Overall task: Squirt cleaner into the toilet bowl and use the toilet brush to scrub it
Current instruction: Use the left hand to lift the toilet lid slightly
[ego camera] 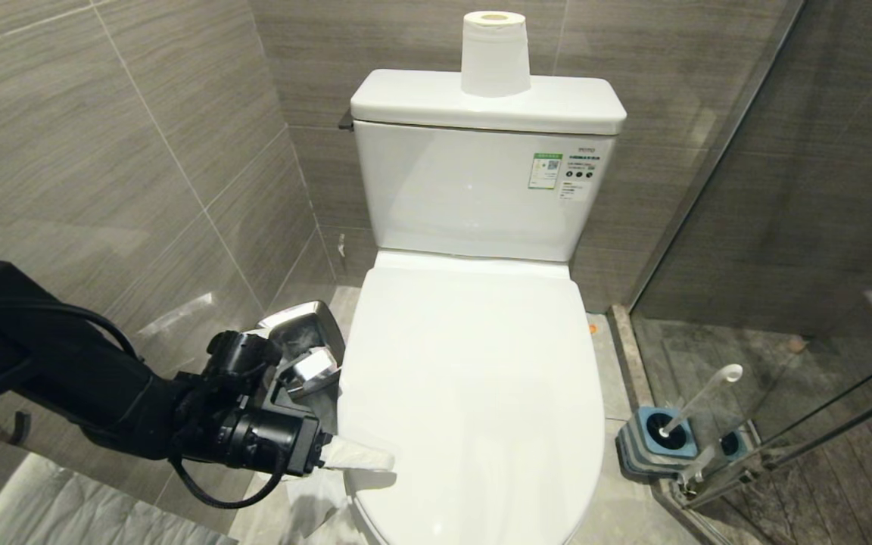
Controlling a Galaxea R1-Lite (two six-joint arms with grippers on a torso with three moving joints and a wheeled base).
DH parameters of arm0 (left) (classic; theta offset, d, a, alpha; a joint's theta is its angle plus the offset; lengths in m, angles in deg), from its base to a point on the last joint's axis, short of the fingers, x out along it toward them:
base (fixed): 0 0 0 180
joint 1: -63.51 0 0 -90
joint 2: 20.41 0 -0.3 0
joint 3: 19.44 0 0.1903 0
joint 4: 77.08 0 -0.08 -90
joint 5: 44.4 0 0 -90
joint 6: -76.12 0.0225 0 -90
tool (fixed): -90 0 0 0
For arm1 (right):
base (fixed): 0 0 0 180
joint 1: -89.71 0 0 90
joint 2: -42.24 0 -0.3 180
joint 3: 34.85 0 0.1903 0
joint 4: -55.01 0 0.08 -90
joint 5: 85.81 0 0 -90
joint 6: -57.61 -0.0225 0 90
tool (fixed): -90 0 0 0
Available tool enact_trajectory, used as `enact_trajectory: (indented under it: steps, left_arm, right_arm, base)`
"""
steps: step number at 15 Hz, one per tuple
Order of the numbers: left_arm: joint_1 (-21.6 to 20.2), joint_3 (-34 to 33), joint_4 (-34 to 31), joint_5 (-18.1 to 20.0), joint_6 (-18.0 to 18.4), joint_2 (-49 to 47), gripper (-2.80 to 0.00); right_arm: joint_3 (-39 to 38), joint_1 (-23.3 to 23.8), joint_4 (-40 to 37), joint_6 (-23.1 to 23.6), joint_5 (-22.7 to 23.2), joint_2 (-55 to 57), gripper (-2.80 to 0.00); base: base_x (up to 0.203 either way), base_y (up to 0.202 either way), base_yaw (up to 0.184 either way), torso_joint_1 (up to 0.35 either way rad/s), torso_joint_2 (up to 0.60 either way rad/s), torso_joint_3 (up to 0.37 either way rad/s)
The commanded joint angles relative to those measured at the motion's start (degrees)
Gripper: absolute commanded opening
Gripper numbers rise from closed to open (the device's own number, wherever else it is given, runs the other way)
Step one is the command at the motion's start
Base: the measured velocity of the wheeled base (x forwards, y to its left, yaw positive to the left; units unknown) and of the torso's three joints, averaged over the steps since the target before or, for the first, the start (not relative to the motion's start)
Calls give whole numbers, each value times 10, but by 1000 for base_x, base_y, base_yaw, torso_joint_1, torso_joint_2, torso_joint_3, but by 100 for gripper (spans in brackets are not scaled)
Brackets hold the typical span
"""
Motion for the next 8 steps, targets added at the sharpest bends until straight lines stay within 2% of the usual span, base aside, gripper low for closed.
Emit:
enact_trajectory:
  steps: [1,8]
  left_arm:
    - [1,2,3,3,-8,13,0]
    - [-8,17,2,2,-55,70,0]
  right_arm:
    - [-1,0,0,0,0,0,-280]
    - [0,0,0,0,0,0,-280]
  base:
    - [0,0,0,0,0,0]
    - [0,0,0,0,0,0]
